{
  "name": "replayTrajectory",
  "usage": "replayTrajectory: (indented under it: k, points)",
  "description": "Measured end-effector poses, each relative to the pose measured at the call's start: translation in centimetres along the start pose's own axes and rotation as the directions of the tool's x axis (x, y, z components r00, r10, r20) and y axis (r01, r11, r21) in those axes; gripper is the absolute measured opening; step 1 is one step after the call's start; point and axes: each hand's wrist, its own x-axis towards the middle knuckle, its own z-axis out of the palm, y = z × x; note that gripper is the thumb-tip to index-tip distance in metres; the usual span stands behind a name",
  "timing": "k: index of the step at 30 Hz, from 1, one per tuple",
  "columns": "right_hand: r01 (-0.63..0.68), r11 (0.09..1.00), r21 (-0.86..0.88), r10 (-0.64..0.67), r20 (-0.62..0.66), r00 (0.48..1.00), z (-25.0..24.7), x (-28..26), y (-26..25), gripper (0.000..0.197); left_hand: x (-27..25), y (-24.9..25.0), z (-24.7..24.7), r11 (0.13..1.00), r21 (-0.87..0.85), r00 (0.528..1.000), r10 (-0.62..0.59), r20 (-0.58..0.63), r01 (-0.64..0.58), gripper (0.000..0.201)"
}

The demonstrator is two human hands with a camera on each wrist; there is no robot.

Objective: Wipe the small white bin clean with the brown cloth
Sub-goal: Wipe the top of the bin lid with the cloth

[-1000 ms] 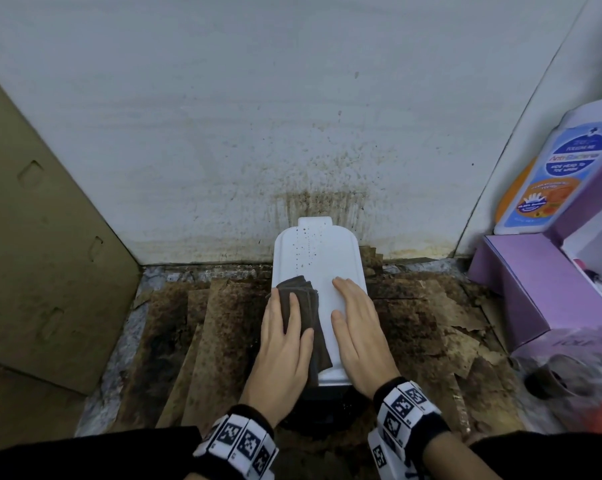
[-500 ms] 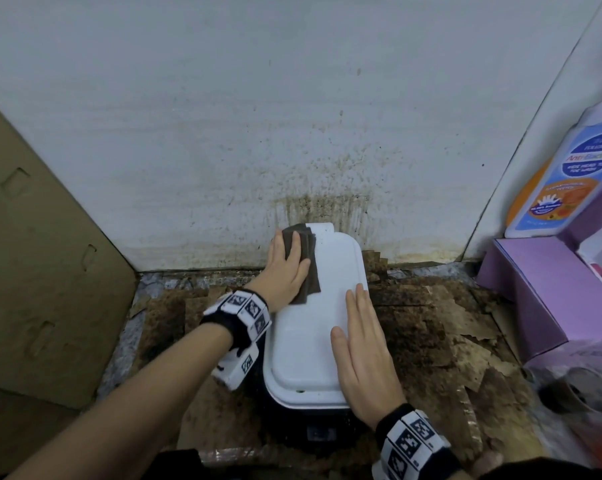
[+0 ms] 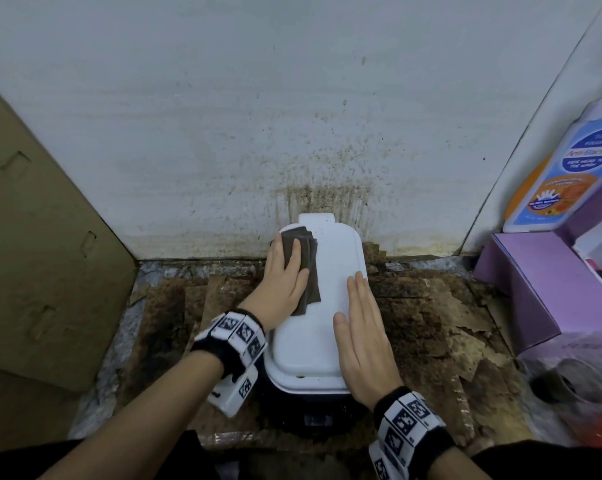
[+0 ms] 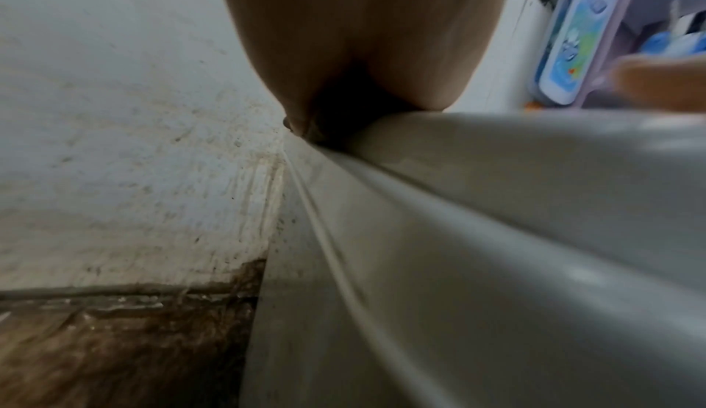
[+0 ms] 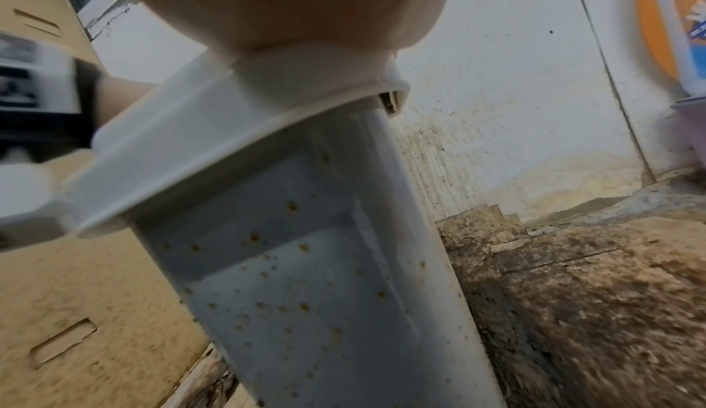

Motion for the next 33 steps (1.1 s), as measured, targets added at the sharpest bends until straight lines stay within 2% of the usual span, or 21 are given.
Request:
replayTrajectory:
  k: [3,6,10,12,13,15,17,20,24,28,33]
  points:
    - [-0.001,1.000,0.007,0.001,0.000,1.000,0.0,0.0,-0.1,0.068,-4.3,0.2,1.1,0.995,0.062,0.996,0.074,0.041,-0.077,0.062]
    - [-0.003,1.000,-0.006,0.003,0.001,1.000,0.0,-0.1,0.0,0.068,-7.5,0.0,2.4,0.995,0.016,0.995,0.103,0.016,-0.103,0.065]
    - [-0.012,1.000,0.020,0.013,-0.005,1.000,-0.2,-0.2,-0.2,0.066,-9.8,-0.5,3.1,0.992,-0.042,0.992,0.121,0.041,-0.119,0.067]
    - [-0.012,0.999,0.037,0.013,-0.008,1.000,-0.3,-0.2,-0.2,0.065,-10.1,-1.3,2.4,0.989,0.021,0.988,0.144,0.054,-0.146,0.069]
    - [-0.013,0.999,0.048,0.013,-0.006,1.000,-0.3,-0.2,-0.2,0.065,-10.2,-1.7,1.7,0.973,0.118,0.980,0.197,0.034,-0.200,0.070]
    - [-0.017,0.997,0.070,0.017,0.004,1.000,-0.4,-0.3,-0.2,0.066,-10.2,-2.7,0.4,0.875,0.350,0.936,0.353,0.012,-0.334,0.075]
    - [-0.023,0.996,0.088,0.021,0.023,1.000,-0.6,-0.3,-0.3,0.064,-10.3,-3.3,-0.6,0.784,0.464,0.901,0.425,0.080,-0.411,0.082]
    - [-0.032,0.994,0.103,0.026,0.053,0.998,-1.0,-0.3,-0.4,0.060,-10.0,-3.7,-0.8,0.722,0.523,0.885,0.433,0.170,-0.453,0.090]
    - [-0.041,0.992,0.115,0.031,0.087,0.996,-1.2,-0.3,-0.3,0.061,-9.4,-3.7,-0.4,0.621,0.642,0.875,0.452,0.175,-0.449,0.096]
    - [-0.065,0.986,0.153,0.051,0.097,0.994,-1.5,-0.3,-0.6,0.064,-9.1,-3.3,0.1,0.588,0.659,0.861,0.471,0.192,-0.469,0.096]
    - [-0.160,0.922,0.353,0.127,0.116,0.985,-2.4,-0.3,-1.0,0.074,-8.4,-1.8,1.5,0.586,0.646,0.853,0.476,0.213,-0.489,0.096]
